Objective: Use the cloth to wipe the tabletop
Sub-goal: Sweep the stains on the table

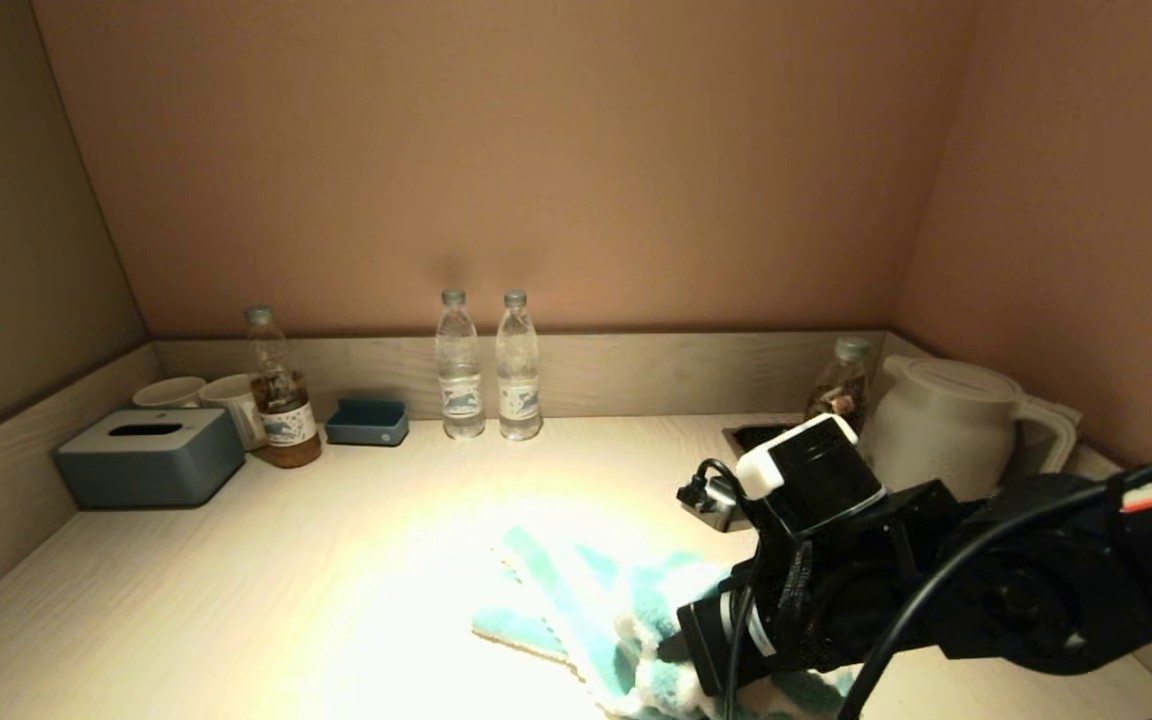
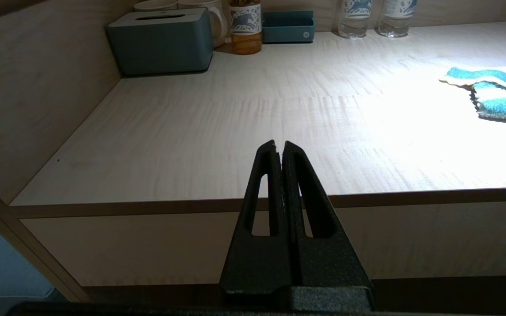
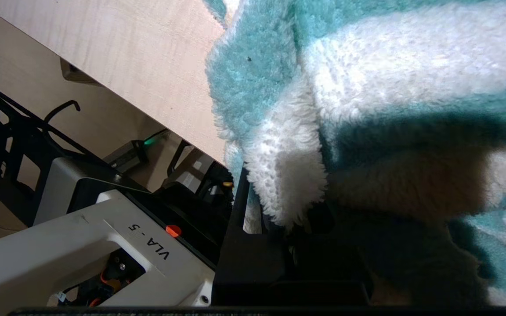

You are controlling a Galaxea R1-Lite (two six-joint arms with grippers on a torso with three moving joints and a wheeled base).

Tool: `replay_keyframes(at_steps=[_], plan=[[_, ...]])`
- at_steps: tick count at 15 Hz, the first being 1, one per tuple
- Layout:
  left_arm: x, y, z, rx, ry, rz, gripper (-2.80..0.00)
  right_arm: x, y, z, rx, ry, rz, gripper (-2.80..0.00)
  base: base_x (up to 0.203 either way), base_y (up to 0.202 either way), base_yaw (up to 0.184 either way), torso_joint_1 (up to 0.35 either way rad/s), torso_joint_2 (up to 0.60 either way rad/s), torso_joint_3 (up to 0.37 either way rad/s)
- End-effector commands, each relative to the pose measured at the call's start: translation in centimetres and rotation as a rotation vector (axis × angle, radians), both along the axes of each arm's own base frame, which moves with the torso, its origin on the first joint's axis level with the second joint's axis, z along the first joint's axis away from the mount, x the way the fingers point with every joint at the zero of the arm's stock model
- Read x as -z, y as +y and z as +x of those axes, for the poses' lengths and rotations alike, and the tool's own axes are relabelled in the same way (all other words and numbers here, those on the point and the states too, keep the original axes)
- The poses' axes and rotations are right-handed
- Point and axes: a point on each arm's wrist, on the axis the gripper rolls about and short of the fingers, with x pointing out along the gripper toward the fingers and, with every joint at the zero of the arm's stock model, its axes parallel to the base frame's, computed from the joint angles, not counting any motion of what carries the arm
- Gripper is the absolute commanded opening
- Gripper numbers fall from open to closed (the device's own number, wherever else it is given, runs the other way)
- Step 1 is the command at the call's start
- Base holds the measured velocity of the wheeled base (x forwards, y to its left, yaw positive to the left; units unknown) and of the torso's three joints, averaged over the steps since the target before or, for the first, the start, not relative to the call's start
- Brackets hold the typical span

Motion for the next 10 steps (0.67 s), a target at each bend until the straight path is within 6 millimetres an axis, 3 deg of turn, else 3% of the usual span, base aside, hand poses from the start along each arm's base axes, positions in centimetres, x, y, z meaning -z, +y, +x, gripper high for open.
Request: replay_keyframes(at_steps=[1, 10], plan=[[0.0, 0.0, 0.0, -0.001, 0.002, 0.0, -2.8, 2.4, 1.2, 1.3, 0.02, 0.022, -0.103, -2.8, 0.0, 0.0, 0.0, 0.0, 0.0, 0.0], [0.0, 0.0, 0.0, -0.001, 0.003, 0.0, -2.8, 4.1, 3.7, 3.9, 0.007, -0.042, -0.217, -2.8, 0.0, 0.0, 0.0, 0.0, 0.0, 0.0]])
